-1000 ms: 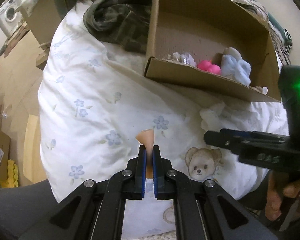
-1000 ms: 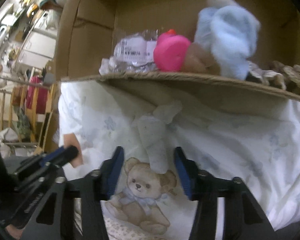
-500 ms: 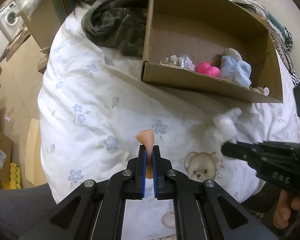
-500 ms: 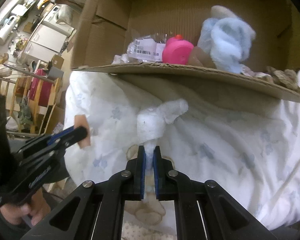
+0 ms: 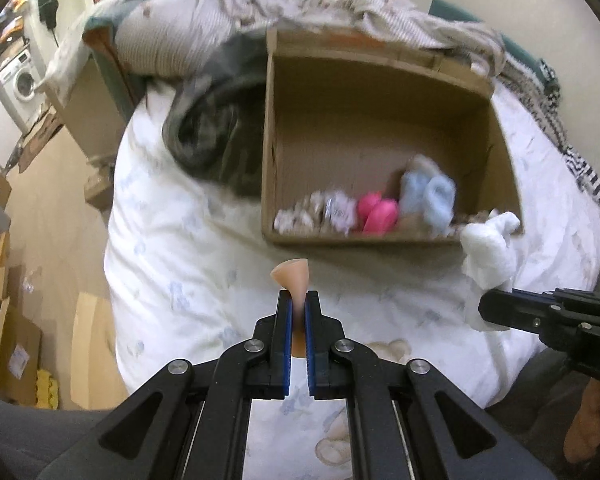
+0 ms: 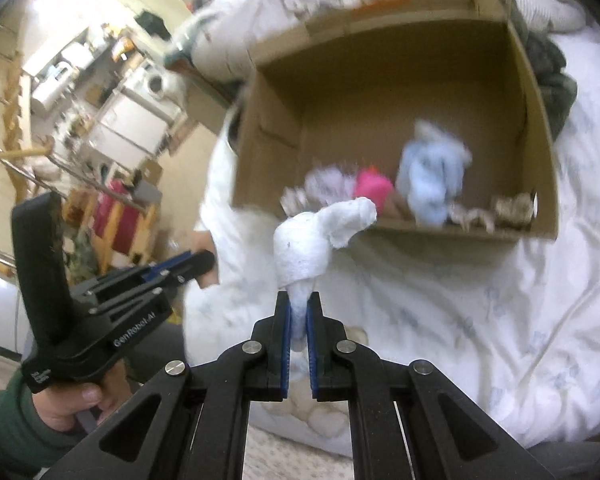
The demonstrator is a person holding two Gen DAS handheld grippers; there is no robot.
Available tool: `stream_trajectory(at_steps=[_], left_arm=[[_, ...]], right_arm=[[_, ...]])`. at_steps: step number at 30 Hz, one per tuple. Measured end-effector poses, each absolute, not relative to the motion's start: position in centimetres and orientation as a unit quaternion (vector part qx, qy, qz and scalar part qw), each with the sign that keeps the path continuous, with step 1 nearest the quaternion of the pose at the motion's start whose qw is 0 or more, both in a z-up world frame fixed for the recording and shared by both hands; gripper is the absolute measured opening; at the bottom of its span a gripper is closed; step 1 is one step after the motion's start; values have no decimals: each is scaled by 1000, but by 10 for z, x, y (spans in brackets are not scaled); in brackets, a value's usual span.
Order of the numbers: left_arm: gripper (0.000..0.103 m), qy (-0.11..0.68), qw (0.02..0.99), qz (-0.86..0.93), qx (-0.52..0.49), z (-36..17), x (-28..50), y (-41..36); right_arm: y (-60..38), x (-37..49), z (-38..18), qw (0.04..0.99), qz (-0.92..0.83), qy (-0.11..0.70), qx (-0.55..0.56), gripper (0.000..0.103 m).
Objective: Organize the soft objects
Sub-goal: 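Grasp the white sock with the right gripper and lift it, then carry the peach piece over the box with the left gripper while the right carries the white sock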
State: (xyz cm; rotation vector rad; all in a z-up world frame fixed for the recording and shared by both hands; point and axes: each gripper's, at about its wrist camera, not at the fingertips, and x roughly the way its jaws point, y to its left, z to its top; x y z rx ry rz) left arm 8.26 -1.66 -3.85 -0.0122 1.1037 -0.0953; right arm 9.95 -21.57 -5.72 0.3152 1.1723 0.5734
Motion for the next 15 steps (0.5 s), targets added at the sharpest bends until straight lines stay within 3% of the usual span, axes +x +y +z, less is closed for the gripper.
stream_trajectory(at_steps=[7, 15], left_arm=[[5, 483, 875, -39, -9, -5, 111, -10], [5, 469, 882, -37, -13, 3, 149, -6]], right_arm=[[-221, 117, -17, 818, 262, 480, 176, 9], [-223, 151, -5, 830, 260, 467, 158, 9]])
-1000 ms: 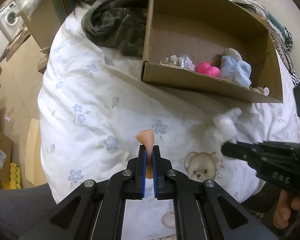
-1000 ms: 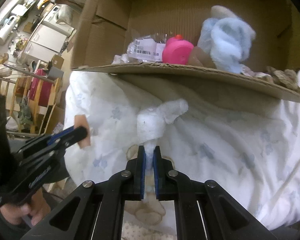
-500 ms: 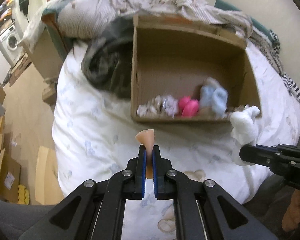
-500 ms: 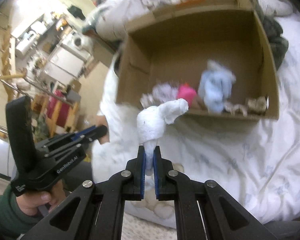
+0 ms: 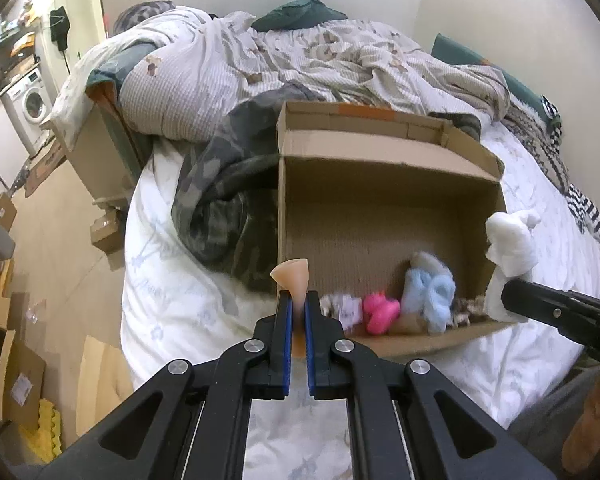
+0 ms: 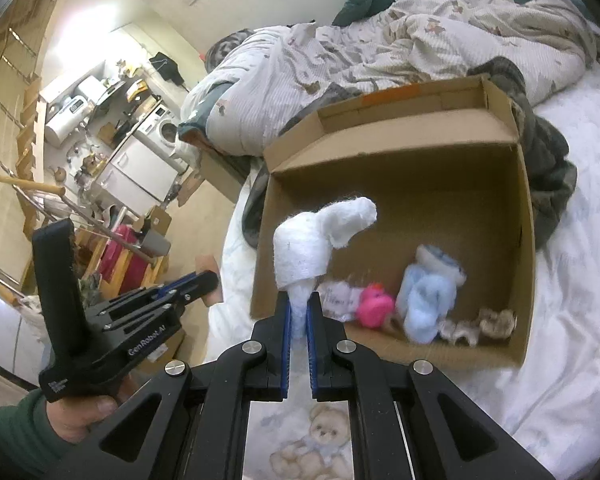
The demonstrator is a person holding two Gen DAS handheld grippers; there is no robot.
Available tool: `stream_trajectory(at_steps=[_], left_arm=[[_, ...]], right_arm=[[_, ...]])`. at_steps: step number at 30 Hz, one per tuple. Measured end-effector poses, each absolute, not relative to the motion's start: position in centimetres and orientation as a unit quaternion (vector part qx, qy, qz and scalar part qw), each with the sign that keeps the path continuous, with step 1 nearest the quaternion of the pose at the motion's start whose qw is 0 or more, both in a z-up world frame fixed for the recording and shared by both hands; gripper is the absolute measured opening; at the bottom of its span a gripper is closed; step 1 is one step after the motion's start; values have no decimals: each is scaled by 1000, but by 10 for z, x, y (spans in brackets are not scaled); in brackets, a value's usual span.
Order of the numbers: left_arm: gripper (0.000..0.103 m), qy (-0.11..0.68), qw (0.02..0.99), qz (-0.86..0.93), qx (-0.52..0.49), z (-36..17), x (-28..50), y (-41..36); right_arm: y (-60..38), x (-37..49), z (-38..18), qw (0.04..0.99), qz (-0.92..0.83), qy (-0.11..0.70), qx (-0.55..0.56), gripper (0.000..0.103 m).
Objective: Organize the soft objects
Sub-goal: 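Carry the peach piece over the box with the left gripper while the right carries the white sock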
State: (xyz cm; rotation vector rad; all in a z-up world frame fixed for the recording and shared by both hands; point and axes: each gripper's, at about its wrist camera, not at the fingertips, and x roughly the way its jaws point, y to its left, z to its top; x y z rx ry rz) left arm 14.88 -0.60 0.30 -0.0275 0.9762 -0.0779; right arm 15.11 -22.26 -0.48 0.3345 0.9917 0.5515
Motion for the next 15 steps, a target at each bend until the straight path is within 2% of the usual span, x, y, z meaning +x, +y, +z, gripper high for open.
stream_trajectory(at_steps=[9, 13, 15], left_arm=[[5, 450, 890, -74, -14, -20, 174, -16], [6, 479, 874, -73, -43, -40, 185, -17], [6, 480, 874, -72, -25, -42, 188, -23]], right_arm=[[-236, 172, -51, 830, 230, 479, 173, 9], [-235, 179, -66, 826, 218, 493, 165, 9], [-233, 182, -71, 821, 219, 501, 163, 9]])
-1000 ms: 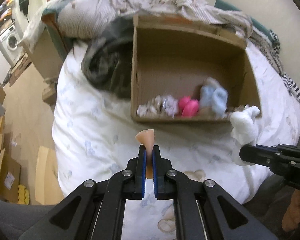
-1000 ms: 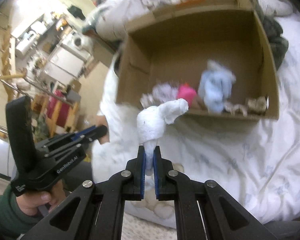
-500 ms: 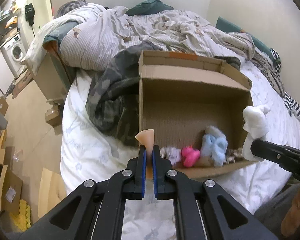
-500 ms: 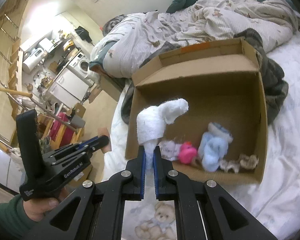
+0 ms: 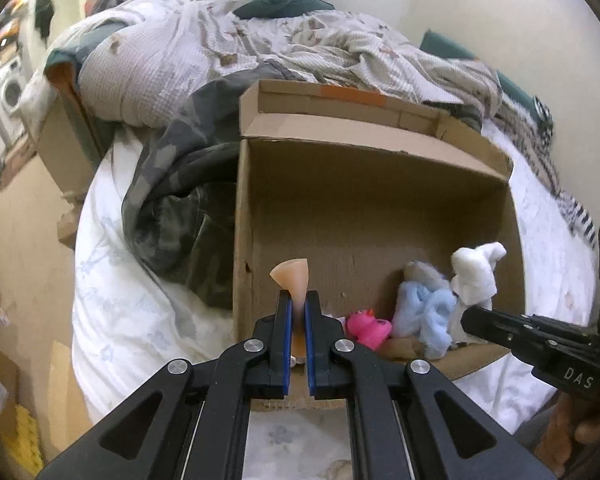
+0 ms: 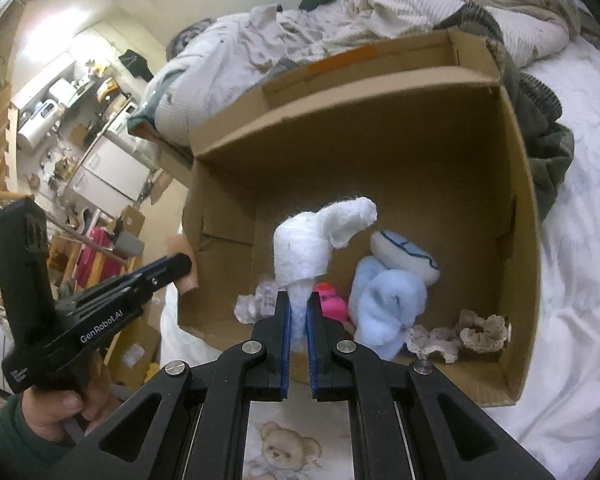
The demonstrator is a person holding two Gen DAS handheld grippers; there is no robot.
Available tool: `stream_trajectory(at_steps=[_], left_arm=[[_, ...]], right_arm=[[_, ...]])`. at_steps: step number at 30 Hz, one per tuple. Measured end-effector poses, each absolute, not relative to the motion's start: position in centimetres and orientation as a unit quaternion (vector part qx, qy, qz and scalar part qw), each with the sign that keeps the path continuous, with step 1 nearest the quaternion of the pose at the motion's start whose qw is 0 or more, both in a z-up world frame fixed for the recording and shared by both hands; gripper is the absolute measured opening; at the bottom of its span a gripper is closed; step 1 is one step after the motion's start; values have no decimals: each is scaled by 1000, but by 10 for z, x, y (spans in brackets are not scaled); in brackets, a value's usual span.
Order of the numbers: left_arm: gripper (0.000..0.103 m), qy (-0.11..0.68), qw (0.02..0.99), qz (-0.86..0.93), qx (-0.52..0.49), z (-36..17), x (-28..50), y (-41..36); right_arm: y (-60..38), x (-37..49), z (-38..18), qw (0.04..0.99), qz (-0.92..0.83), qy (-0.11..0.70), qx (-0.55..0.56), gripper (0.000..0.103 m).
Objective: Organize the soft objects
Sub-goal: 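Carry the peach piece over the box with the left gripper while the right carries the white sock, then open the left gripper to drop the peach piece in the box while the right drops the sock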
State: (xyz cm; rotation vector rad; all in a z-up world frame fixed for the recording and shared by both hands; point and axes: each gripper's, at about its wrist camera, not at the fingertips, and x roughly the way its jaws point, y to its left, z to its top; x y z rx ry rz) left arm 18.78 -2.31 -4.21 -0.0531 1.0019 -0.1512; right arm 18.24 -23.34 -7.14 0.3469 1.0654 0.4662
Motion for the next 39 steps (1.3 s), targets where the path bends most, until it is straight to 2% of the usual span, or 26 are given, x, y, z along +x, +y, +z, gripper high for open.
stream_trajectory(at_steps=[16, 22, 24, 27, 28, 30, 31, 32, 34, 36, 39], left_arm=[[6, 510, 856, -84, 3, -67, 189, -45], [12, 520, 850, -81, 22, -76, 190, -50], [20, 518, 851, -83, 14, -75, 189, -49], [50, 507, 859, -67, 11, -69, 186, -45], [66, 505, 861, -58, 13, -68, 185, -44], [67, 504, 861, -60, 10, -67, 184, -43], [67, 506, 860, -57, 20, -67, 184, -45], [67, 504, 861, -56, 26, -67, 182, -46], [67, 498, 865, -55, 29, -65, 180, -47], [67, 486, 872, -52, 27, -58, 176, -45], [67, 468, 883, -48, 17, -45, 169, -39]], right_arm=[[-211, 191, -88, 803, 229, 533, 139, 9], [-214, 187, -88, 804, 228, 532, 134, 10], [-215, 186, -84, 810, 228, 524, 129, 10], [-218, 184, -80, 819, 214, 519, 119, 12], [-218, 184, -80, 822, 207, 518, 114, 17], [-221, 183, -78, 826, 198, 516, 112, 37], [-222, 182, -76, 828, 195, 514, 113, 61], [-224, 181, -74, 832, 194, 507, 115, 69], [-225, 178, -67, 839, 194, 494, 116, 69], [-226, 175, -61, 847, 189, 484, 114, 77], [-232, 170, -53, 855, 189, 466, 127, 97]])
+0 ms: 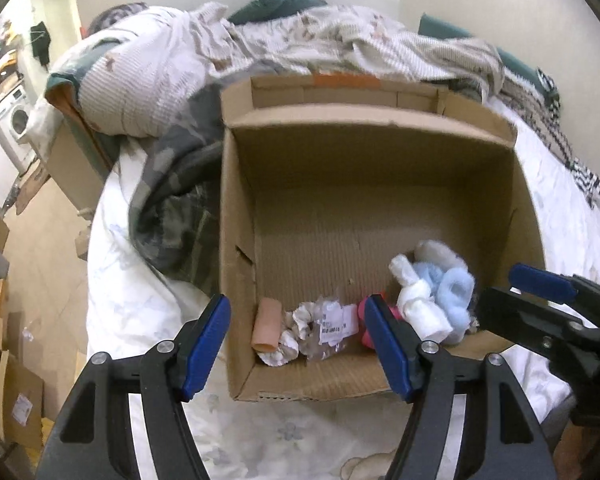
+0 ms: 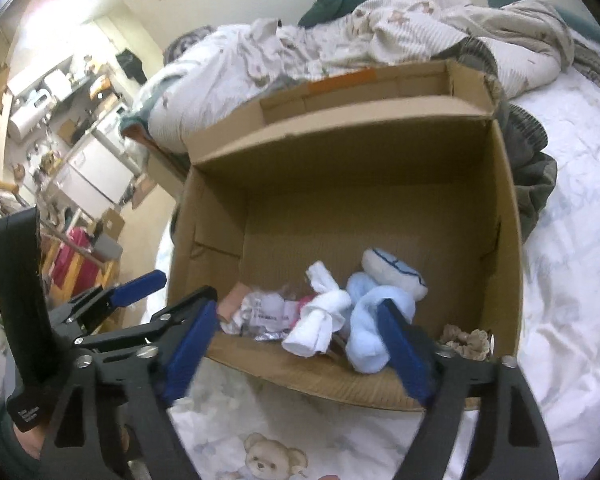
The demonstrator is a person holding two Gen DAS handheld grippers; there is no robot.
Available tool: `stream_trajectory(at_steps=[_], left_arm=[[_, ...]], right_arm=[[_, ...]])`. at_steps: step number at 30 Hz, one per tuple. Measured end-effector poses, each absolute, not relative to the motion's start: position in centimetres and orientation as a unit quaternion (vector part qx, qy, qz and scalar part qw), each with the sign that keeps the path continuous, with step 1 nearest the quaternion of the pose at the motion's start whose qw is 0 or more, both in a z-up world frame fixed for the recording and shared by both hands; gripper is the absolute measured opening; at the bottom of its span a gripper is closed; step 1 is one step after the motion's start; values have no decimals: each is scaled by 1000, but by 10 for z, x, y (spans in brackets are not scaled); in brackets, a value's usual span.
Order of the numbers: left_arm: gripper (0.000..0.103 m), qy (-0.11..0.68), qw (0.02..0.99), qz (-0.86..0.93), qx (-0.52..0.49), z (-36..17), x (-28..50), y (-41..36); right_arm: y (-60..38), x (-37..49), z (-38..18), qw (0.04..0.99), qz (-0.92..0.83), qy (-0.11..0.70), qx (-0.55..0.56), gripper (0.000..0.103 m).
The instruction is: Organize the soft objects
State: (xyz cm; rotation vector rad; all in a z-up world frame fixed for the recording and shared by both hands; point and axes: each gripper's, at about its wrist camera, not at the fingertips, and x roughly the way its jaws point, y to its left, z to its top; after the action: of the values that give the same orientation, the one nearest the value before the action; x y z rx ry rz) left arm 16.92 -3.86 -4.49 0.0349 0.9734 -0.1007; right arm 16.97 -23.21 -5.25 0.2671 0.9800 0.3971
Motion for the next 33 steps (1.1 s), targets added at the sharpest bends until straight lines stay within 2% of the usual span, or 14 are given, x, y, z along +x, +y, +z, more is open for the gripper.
stream_trajectory(at_steps=[1, 6, 11, 18, 33], left_arm=[[67, 463, 885, -44, 15, -41, 166, -36], [67, 431, 902, -23, -5, -15, 153, -16], [88, 415, 910, 10, -24, 1, 132, 3], [101, 405, 914, 1, -26, 10, 105, 5], [102, 400, 916, -7, -8, 5, 57, -10]], right_arm=[[-235, 168, -50, 855, 191, 463, 132, 103], [-250, 158, -32, 868, 167, 448, 138, 103], [-258, 141, -12, 880, 141, 429, 146, 103], [-263, 108, 2, 898, 115, 401, 136, 103], [-244, 75, -29, 902, 101, 403, 116, 103]])
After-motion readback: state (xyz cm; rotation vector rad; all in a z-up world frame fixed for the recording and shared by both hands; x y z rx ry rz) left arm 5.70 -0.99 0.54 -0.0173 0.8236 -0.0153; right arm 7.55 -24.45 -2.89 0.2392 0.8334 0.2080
